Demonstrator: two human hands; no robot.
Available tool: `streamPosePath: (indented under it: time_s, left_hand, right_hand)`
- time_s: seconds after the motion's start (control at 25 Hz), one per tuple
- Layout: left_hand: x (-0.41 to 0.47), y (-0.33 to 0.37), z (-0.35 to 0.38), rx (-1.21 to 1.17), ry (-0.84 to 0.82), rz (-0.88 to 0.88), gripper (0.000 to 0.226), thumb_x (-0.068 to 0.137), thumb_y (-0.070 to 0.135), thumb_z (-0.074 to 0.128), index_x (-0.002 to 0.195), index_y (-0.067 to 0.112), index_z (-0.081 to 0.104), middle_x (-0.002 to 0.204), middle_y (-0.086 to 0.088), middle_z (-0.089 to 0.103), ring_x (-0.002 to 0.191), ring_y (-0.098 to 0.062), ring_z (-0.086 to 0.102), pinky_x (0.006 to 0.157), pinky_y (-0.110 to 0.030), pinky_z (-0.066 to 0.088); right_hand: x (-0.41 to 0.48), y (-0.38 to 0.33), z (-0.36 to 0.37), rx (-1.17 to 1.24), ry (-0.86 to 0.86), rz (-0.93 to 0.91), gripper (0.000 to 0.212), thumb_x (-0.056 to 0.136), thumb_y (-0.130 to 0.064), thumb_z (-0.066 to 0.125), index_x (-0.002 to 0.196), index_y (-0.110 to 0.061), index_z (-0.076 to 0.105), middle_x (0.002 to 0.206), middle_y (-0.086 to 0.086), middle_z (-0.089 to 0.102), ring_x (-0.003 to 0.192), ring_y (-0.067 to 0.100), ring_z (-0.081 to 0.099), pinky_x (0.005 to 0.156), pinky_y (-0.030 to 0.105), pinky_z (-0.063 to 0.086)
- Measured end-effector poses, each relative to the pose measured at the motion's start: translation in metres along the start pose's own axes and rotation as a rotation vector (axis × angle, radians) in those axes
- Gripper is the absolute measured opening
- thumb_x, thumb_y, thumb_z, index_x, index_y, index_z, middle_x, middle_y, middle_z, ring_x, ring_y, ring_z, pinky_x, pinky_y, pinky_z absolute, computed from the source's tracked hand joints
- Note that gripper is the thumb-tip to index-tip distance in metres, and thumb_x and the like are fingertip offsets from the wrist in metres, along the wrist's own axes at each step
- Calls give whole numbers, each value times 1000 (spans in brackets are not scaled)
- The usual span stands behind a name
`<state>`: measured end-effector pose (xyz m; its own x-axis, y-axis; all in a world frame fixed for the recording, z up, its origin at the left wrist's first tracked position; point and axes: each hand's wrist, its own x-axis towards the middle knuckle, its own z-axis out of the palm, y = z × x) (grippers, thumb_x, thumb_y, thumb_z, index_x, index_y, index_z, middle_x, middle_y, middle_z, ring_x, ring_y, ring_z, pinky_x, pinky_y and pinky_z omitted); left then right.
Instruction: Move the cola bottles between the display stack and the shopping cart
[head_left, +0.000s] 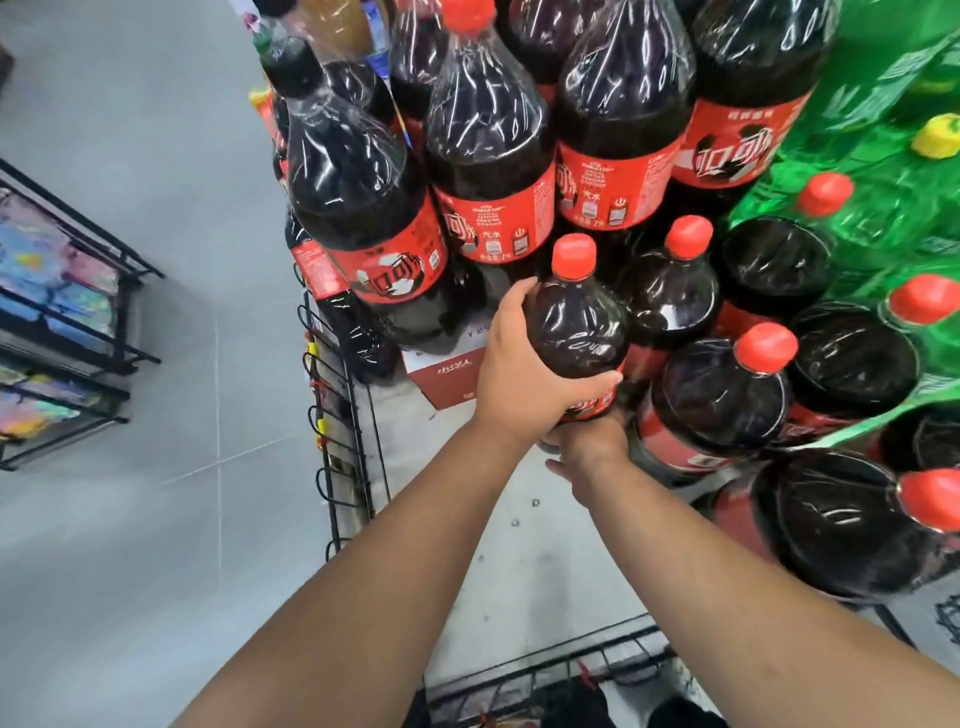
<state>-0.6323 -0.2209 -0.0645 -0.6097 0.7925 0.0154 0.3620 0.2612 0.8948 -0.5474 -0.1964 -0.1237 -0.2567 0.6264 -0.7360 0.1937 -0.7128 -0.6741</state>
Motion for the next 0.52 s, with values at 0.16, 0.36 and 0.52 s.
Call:
streamPosePath:
  time_s: [0.16,0.36,0.52]
  left_hand:
    - [1,-13,7,-5,5,-22,115,48,43,97,145,29,36,143,5,50,134,-14,50,112,-42,44]
    - [1,-23,9,1,1,-36,115,50,31,100,146,24,37,143,4,49,134,-15,48,114,-42,42]
    - [5,-29,9,6,-18,-32,117,51,29,101,148,22,36,145,2,49,135,-14,48,115,-40,41]
  right_hand:
    - [20,-10,8,765,126,267,45,84,-51,58,123,-32,46,137,-2,50,113,19,50,62,29,44]
    - [38,5,15,614,58,132,57,61,-34,67,115,-33,50,124,5,63,103,25,64,81,39,58]
    - [44,4,16,475,111,-55,60,83,-50,55,138,-25,52,138,-2,58,111,17,59,63,23,58]
